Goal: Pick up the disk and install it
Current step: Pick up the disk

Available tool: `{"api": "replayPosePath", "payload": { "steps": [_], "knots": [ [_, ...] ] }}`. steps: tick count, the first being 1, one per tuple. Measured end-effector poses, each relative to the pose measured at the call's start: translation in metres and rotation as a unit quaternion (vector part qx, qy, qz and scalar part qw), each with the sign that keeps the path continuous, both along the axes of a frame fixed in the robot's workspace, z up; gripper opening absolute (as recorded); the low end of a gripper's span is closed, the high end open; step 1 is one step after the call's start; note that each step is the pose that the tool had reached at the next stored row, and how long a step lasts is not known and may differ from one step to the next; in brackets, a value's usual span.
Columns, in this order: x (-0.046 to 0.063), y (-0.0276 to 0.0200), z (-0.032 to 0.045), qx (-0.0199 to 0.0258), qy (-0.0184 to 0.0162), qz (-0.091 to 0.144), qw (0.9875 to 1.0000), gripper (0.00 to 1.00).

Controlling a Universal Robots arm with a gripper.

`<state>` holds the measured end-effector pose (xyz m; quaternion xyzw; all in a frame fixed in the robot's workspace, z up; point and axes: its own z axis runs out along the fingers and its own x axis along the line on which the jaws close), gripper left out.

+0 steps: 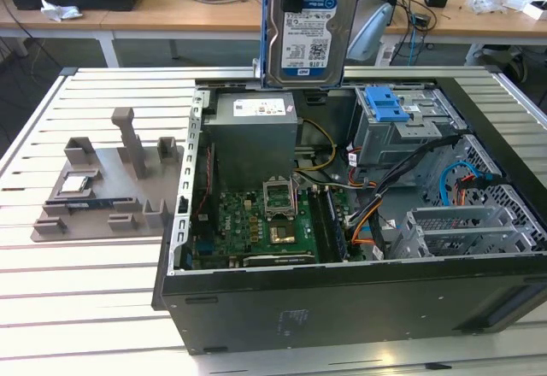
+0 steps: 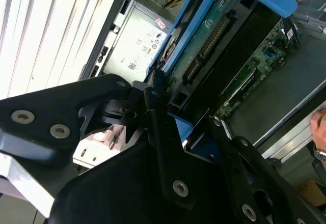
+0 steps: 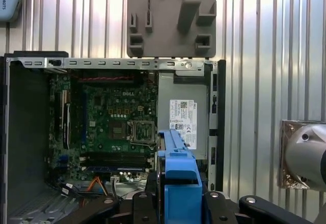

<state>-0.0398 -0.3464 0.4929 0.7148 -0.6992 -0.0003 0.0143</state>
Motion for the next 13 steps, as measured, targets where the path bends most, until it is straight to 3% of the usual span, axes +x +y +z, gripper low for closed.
{"api": "replayPosePath", "payload": {
  "steps": [13],
  "knots": [
    [0.0107, -0.0079, -0.0031, 0.0000, 0.0000, 0.000, 1.0000, 0.37]
  ]
}}
